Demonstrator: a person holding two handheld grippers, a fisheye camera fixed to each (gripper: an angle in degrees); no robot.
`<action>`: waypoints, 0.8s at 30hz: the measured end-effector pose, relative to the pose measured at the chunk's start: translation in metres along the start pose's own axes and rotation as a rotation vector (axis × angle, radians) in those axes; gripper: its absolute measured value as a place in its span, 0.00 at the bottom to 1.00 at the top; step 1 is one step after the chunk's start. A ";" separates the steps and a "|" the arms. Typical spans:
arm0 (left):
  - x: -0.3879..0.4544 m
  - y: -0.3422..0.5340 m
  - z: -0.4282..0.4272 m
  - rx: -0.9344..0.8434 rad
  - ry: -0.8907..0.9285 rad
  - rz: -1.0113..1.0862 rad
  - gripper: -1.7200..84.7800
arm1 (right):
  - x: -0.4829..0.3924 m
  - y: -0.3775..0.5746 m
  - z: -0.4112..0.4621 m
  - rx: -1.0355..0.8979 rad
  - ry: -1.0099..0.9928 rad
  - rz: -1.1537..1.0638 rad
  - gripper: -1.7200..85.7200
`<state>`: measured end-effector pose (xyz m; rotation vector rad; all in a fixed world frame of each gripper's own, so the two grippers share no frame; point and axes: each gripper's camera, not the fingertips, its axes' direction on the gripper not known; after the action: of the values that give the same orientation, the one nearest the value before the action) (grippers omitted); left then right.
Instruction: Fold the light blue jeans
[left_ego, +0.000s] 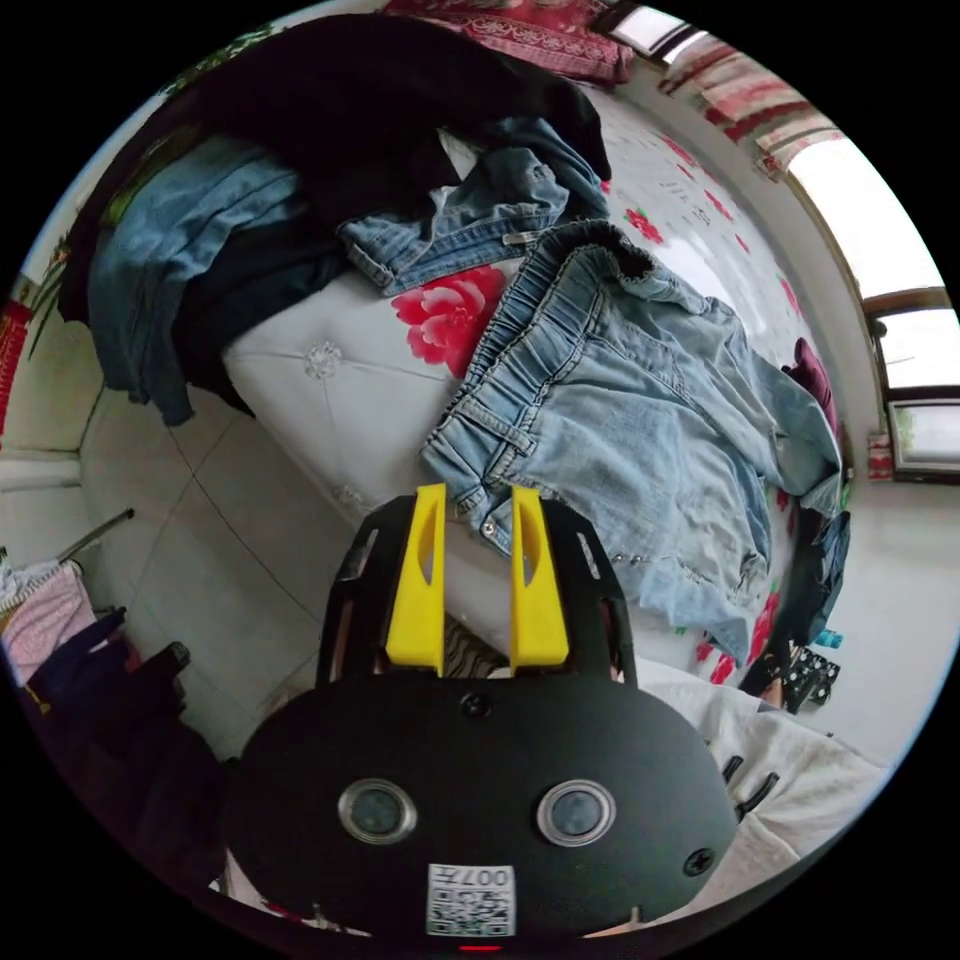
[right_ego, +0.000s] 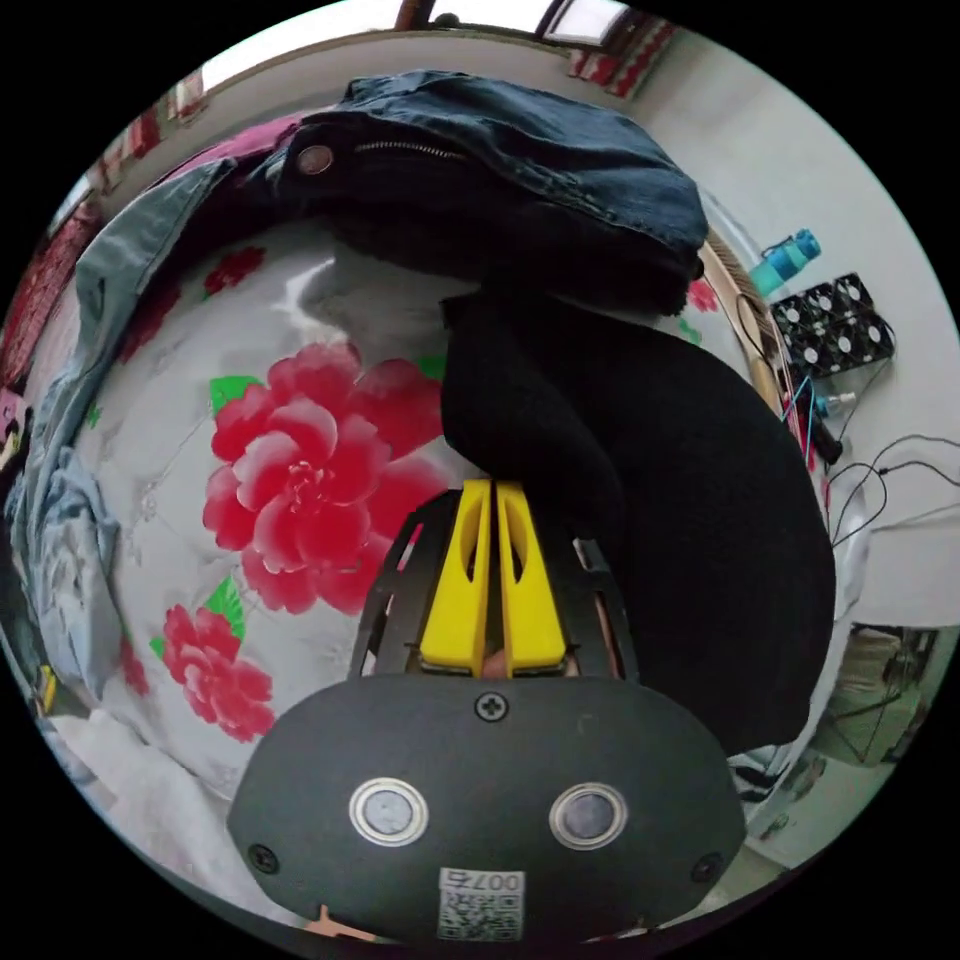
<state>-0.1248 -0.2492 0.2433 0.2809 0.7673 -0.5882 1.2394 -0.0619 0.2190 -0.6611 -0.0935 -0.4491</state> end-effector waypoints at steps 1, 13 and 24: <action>-0.002 0.000 0.001 0.000 0.003 -0.005 0.14 | -0.011 0.001 -0.012 0.049 -0.042 -0.019 0.04; 0.007 -0.028 0.022 -0.158 -0.170 0.194 0.10 | -0.217 0.044 -0.045 0.059 -0.595 -0.574 0.06; -0.048 0.004 -0.094 0.123 0.090 0.301 0.08 | -0.130 0.088 -0.283 0.426 -0.714 -0.674 0.03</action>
<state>-0.2034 -0.1848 0.2126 0.5287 0.7585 -0.3394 1.1439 -0.1255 -0.0842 -0.3244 -1.0838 -0.7911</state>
